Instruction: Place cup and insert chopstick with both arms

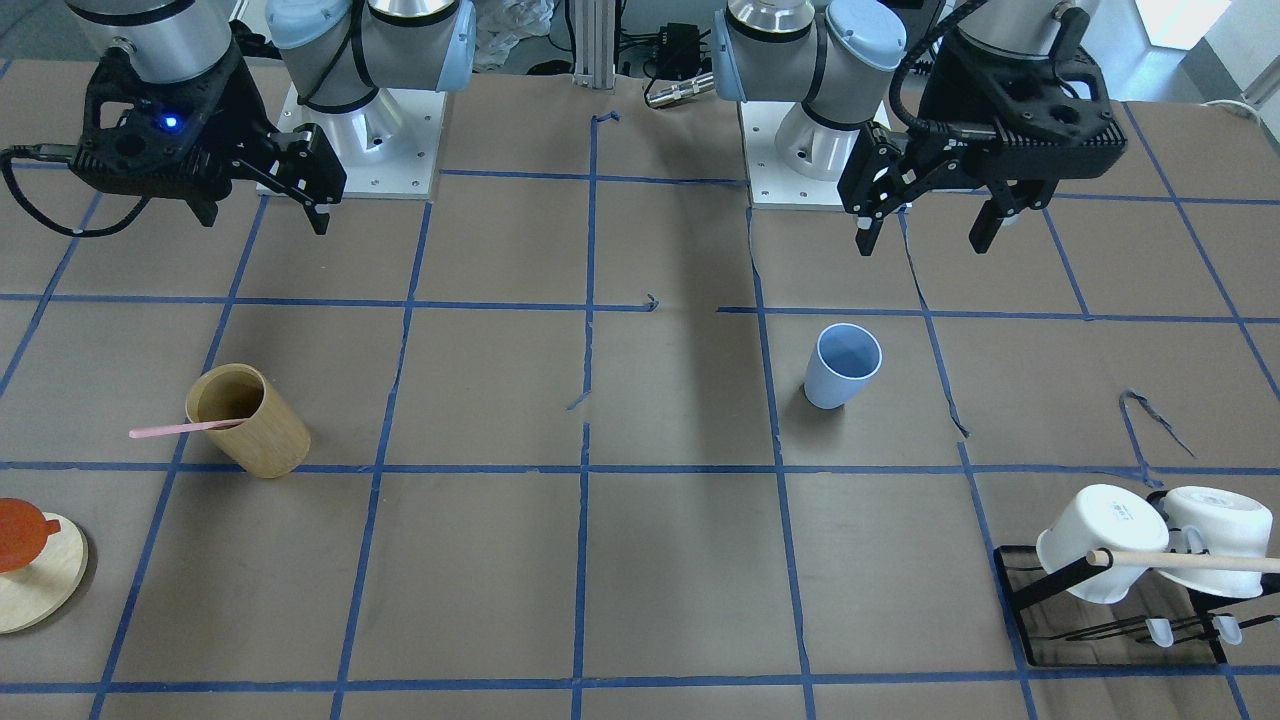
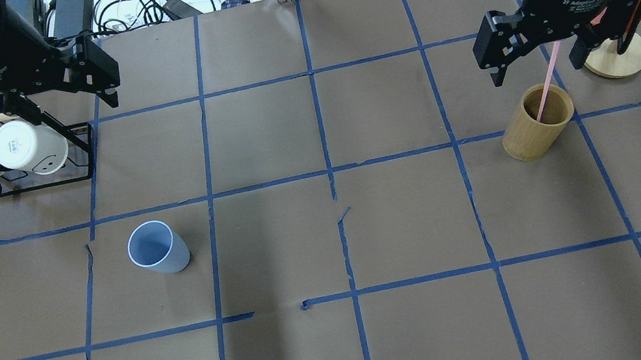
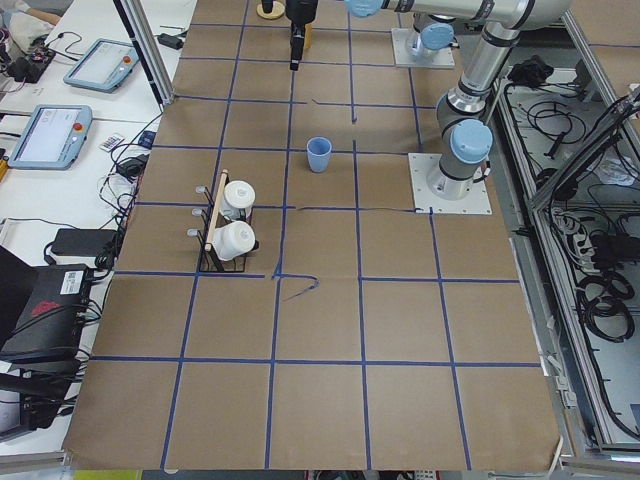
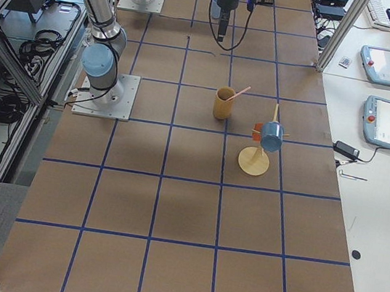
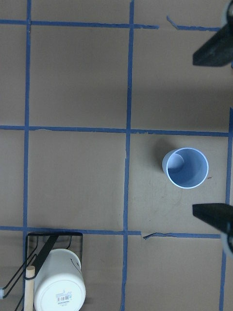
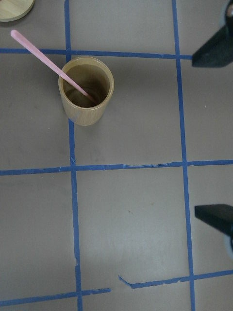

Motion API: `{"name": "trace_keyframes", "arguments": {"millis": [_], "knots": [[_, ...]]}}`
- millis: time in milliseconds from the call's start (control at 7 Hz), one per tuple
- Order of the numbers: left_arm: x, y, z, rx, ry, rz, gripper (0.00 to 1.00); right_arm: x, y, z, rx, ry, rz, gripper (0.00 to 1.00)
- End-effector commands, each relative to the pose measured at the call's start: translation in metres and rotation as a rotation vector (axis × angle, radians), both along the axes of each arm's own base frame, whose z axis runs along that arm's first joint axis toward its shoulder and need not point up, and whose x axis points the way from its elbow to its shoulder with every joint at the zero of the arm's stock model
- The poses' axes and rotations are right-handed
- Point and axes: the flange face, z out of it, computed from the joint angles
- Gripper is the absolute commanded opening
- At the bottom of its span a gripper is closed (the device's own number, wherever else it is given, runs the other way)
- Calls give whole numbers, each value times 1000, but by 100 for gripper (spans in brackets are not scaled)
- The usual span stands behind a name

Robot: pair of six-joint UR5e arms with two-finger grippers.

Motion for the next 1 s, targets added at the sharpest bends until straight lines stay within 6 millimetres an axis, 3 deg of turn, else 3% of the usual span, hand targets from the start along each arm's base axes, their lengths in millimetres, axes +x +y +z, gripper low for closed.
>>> {"name": "trace_keyframes", "arguments": {"millis": [0,857], "knots": [[-1,-1,-1,-1,-1,-2,100,0,0,0,1,0,-1,100],[-2,7,7,-17,0,-5,100,1,1,1,-3,-2,5,100]]}}
